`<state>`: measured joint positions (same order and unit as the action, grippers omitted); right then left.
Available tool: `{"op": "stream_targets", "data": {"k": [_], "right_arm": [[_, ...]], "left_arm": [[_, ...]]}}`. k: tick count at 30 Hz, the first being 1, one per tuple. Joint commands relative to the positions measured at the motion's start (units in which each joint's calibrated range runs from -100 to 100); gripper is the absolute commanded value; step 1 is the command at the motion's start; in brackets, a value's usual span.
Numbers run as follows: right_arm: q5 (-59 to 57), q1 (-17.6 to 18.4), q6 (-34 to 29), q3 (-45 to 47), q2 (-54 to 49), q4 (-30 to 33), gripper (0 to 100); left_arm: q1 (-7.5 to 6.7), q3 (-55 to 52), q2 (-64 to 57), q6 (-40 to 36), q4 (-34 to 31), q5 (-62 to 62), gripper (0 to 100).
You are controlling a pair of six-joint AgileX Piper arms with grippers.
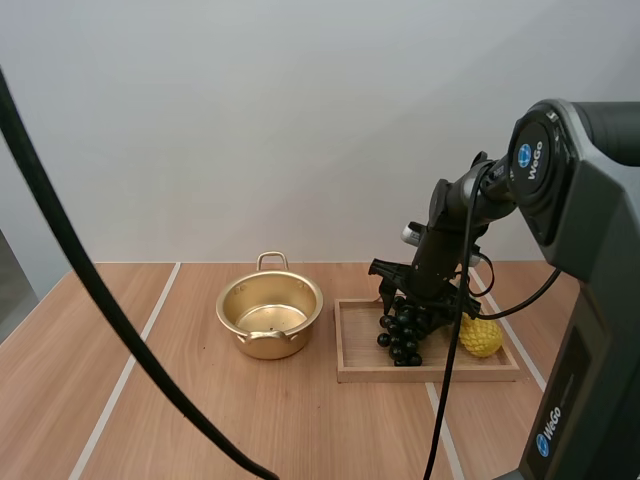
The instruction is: Open the pot, put the grape inside, and close it
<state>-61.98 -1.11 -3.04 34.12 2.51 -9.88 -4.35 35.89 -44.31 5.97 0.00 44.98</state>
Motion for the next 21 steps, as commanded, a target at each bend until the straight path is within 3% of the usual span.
{"op": "stream_targets", "data": {"k": [1, 11, 15, 16, 21], "right_arm": [[1.3, 0.0, -0.4, -0.3, 0.5, 0.6, 100], [1.5, 0.4, -0.7, -0.3, 1.2, 0.7, 99], [1.0, 0.4, -0.7, -0.3, 1.2, 2.0, 24], [1.2, 0.5, -0.7, -0.3, 1.2, 1.9, 0], [1.2, 0.7, -0.3, -0.3, -0.3, 1.7, 0]], "left_arm": [[-0.04, 0.3, -0.4, -0.4, -0.3, -2.4, 0], [-0.04, 0.3, -0.4, -0.4, -0.3, -2.4, 0], [-0.04, 0.3, -0.4, -0.4, -0.3, -2.4, 0], [-0.04, 0.3, -0.4, -0.4, -0.3, -2.4, 0], [-0.04, 0.3, -0.4, -0.4, -0.3, -2.4, 0]]}}
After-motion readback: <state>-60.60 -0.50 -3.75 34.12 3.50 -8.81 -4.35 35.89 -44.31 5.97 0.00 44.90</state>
